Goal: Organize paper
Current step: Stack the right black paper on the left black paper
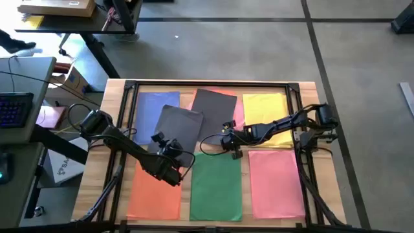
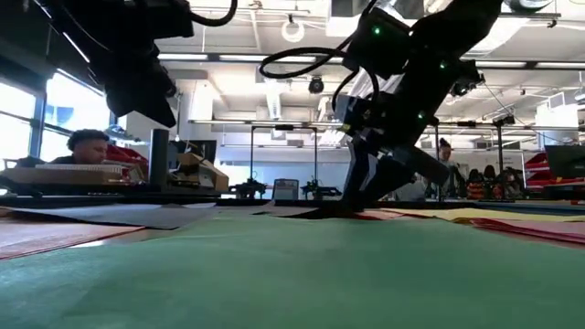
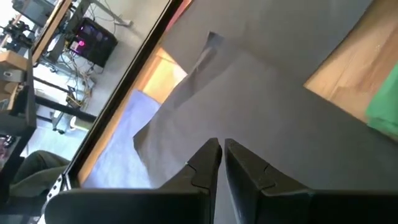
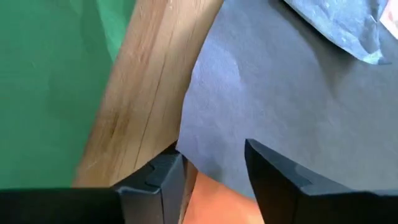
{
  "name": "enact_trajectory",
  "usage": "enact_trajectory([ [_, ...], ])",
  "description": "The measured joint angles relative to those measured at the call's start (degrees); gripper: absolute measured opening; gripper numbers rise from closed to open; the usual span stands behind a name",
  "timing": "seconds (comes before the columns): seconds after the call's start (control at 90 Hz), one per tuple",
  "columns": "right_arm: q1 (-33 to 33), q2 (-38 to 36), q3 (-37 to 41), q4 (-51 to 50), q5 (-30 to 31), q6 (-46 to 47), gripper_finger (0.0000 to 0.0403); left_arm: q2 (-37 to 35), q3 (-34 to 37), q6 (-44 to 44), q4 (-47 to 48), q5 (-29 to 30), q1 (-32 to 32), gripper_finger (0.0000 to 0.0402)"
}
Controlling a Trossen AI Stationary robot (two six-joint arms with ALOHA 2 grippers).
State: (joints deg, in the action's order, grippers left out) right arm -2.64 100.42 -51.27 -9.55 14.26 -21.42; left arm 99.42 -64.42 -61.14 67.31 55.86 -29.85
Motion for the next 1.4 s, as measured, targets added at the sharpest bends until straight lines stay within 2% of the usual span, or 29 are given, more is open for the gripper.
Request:
enact_trajectory([
  [0.1,-0.02,0.00,0.00,0.85,-0.22,0.75,0.0144,0.00,0.00,0.20,-0.17,0.00,0.00,0.0014],
  [0.2,-0.02,0.00,0.00,2.39,-0.22,1.60,0.0124,0.00,0.00,0.22,-0.79,0.00,0.00,0.0015],
  [0.278,-0.02,0.00,0.00,3.12,-0.20,2.09,0.0094,0.00,0.00,0.26,-1.99,0.05,0.00,0.0015],
  [0.389,-0.04,0.00,0.00,3.10,1.71,2.11,0.0027,0.00,0.00,2.15,-4.33,0.18,0.00,0.0015],
  [0.456,-0.29,-0.17,0.00,2.44,3.76,2.11,0.0008,0.00,0.00,4.40,-6.89,0.60,0.00,0.0015],
  [0.589,-1.34,-2.08,0.00,-0.52,9.41,3.56,0.0002,0.02,0.00,11.34,-14.92,0.77,0.81,0.0018],
  [0.711,-2.40,-5.78,0.00,-5.01,10.47,7.33,0.0000,0.02,0.00,19.23,-22.65,-0.56,2.64,0.0037],
  [0.889,-3.98,-11.88,-0.02,-9.27,13.85,13.83,0.0000,0.02,0.00,33.89,-35.65,-3.40,6.21,0.0096],
  [1.033,-5.68,-15.94,-0.02,-9.94,15.79,17.16,0.0000,0.21,0.00,45.83,-46.03,-9.50,9.67,0.0149],
  [1.156,-8.17,-17.83,-0.02,-9.83,15.80,18.56,0.0000,1.55,0.00,52.66,-53.71,-14.04,12.63,0.0183],
  [1.267,-10.88,-18.47,-0.02,-9.92,18.03,19.94,0.0000,4.58,0.00,56.92,-60.51,-17.46,14.87,0.0194],
  [1.4,-13.94,-18.43,-0.02,-11.16,20.00,22.24,0.0000,8.66,0.03,61.08,-66.09,-17.17,16.59,0.0195],
])
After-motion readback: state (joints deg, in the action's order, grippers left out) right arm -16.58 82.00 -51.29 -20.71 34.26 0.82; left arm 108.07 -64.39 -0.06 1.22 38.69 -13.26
